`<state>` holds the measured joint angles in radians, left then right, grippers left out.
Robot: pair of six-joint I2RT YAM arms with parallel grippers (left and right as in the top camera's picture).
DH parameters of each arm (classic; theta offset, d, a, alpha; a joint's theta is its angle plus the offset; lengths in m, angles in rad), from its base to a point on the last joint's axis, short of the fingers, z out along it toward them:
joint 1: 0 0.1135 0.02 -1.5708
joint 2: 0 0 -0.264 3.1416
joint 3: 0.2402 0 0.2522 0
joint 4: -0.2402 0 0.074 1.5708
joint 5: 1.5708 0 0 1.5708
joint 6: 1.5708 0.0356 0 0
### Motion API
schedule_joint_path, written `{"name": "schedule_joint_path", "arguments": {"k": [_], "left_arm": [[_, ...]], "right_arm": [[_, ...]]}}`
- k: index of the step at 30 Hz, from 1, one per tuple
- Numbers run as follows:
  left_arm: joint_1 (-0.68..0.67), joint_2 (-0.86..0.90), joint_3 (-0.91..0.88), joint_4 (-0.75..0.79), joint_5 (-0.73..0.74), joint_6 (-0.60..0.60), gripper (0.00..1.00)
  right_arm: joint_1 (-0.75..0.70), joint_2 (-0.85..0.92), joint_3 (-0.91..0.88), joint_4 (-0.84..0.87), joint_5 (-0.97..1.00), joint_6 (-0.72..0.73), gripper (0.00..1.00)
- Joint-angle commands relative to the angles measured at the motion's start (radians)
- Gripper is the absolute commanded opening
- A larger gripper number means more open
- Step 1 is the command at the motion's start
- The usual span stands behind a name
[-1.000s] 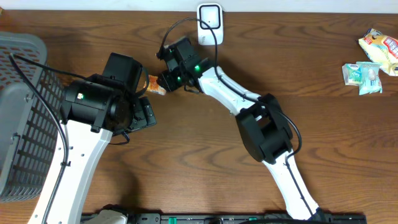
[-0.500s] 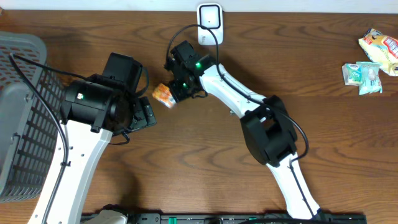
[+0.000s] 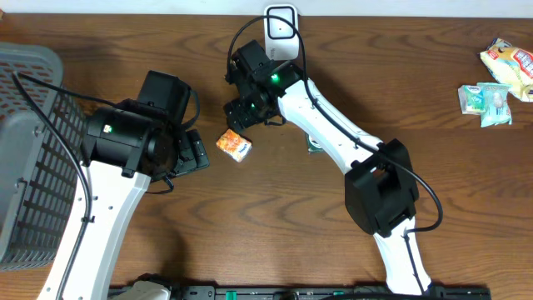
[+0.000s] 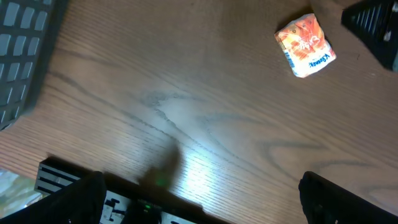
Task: Scan the item barcode
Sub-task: 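Swing the right gripper left and grasp the orange Kleenex pack, then lift the orange Kleenex pack and carry it right, rotating it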
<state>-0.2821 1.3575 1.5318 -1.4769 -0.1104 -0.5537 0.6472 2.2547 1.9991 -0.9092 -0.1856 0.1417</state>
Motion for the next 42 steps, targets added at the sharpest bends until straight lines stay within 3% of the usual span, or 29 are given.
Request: {"name": "schedule_joint_path", "arguments": {"k": [1,7,15,19,22,25,37,39,42], "left_arm": [[0.004,-0.005,0.005,-0.003,-0.003,-0.009,0.98],[0.004,-0.005,0.005,-0.003,-0.003,-0.009,0.98],[0.004,-0.005,0.005,-0.003,-0.003,-0.009,0.98],[0.004,-0.005,0.005,-0.003,-0.003,-0.009,0.98],[0.004,-0.005,0.005,-0.003,-0.003,-0.009,0.97],[0.004,-0.005,0.005,-0.003,-0.003,-0.009,0.97],[0.004,-0.005,0.005,-0.003,-0.003,-0.009,0.98],[0.004,-0.005,0.005,-0.003,-0.003,-0.009,0.98],[0.004,-0.005,0.005,-0.003,-0.003,-0.009,0.98]], "right_arm": [[0.007,0.018,0.001,0.019,0.037,-0.081,0.76],[0.005,0.085,0.001,0.019,-0.107,-0.176,0.72],[-0.037,0.147,0.001,0.006,-0.337,-0.192,0.84],[-0.067,0.182,0.001,0.011,-0.412,-0.192,0.66],[-0.087,0.219,0.001,0.011,-0.426,-0.192,0.66],[-0.100,0.256,0.001,0.003,-0.489,-0.192,0.54],[-0.090,0.283,0.001,-0.025,-0.545,-0.200,0.58],[-0.081,0.283,0.001,-0.024,-0.518,-0.200,0.50],[-0.068,0.283,0.001,-0.026,-0.438,-0.200,0.23]]}}
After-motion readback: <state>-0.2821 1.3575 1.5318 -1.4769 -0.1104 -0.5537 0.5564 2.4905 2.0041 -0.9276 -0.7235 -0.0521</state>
